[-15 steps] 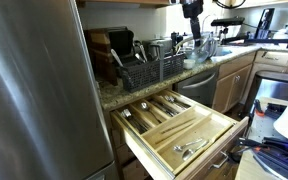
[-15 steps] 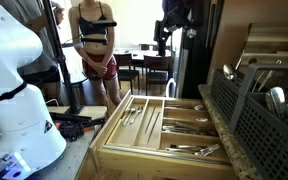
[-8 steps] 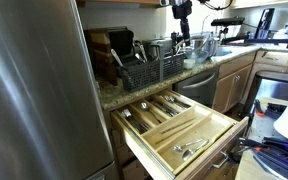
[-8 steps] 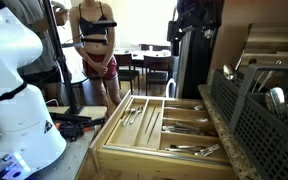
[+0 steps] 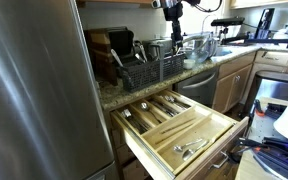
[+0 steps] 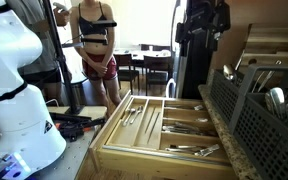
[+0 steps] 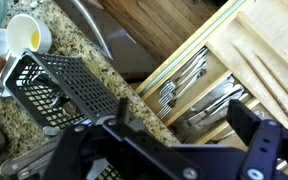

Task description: Remove a spoon from the rack and put it in the second compartment from the left in the drawer

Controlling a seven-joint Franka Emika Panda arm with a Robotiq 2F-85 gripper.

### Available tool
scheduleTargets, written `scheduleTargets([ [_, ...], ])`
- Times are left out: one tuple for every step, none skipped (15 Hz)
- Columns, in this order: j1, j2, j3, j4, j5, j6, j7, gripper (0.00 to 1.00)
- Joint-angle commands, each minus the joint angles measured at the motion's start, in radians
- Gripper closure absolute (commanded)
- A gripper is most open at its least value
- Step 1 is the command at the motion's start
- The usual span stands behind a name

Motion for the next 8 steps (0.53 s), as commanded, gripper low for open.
scheduleTargets([
  [0.017, 0.025, 0.001, 0.025, -0.016, 0.0, -0.017, 0.0],
  [0.019, 0.03, 0.001, 0.029, -0.015, 0.0, -0.018, 0.0],
  [0.022, 0.037, 0.003, 0.033, -0.014, -0.001, -0.017, 0.0],
  [0.024, 0.042, 0.004, 0.037, -0.013, 0.0, -0.018, 0.0],
  [0.026, 0.049, 0.005, 0.043, -0.014, 0.0, -0.019, 0.0],
  [0.028, 0.053, 0.006, 0.049, -0.015, 0.0, -0.02, 0.0],
  [0.029, 0.057, 0.008, 0.056, -0.015, 0.0, -0.021, 0.0],
  [0.031, 0.062, 0.009, 0.062, -0.016, 0.0, -0.022, 0.0],
])
